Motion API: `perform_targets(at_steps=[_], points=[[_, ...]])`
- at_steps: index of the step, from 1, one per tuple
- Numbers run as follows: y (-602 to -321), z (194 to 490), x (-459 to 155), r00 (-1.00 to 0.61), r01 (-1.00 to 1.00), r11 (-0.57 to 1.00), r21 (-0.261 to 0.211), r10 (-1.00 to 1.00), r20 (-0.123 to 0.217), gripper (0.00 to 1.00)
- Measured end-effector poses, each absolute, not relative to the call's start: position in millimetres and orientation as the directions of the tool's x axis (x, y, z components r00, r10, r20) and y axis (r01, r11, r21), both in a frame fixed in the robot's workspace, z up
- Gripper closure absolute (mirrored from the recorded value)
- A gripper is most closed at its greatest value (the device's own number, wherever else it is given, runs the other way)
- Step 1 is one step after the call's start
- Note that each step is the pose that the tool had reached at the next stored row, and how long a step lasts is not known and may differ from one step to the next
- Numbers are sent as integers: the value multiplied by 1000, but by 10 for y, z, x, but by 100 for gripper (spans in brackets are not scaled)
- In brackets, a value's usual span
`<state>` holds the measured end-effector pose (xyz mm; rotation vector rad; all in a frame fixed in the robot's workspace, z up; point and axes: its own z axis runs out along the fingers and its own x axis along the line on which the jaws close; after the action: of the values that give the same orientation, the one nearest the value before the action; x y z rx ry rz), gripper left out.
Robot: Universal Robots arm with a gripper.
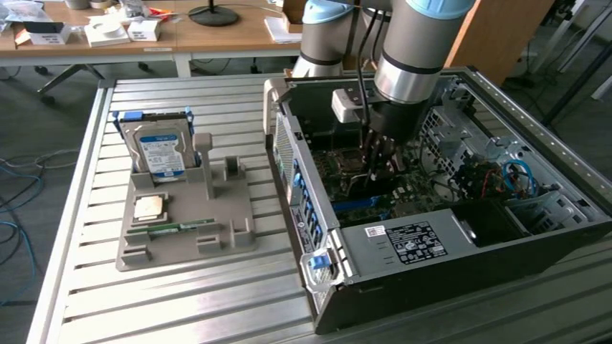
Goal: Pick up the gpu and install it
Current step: 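Insert the gpu into the slot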
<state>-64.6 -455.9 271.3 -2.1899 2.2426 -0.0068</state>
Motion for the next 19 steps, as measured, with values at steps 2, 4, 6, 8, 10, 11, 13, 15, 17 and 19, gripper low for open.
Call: perform_targets(at_steps=[2,4,6,8,10,11,13,15,17,19], points=[[-4559,2712,-646,-22,-1000,22,-8,-1000,-2,74],[-4559,2713,-646,-20,-1000,20,-8,-1000,-2,74],[-4559,2713,-646,-18,-1000,18,-8,-1000,-2,74],[-4559,2712,-646,-17,-1000,17,-8,-1000,-2,74],[-4559,2712,-649,-16,-1000,16,-8,-1000,-2,74],[-4561,2711,-649,-16,-1000,16,-8,-1000,-2,74],[-4566,2712,-650,-16,-1000,16,-8,-1000,-2,74],[-4570,2710,-649,-16,-1000,16,-8,-1000,-2,74],[-4571,2704,-649,-16,-1000,16,-8,-1000,-2,74],[-4571,2695,-649,-16,-1000,16,-8,-1000,-2,74]])
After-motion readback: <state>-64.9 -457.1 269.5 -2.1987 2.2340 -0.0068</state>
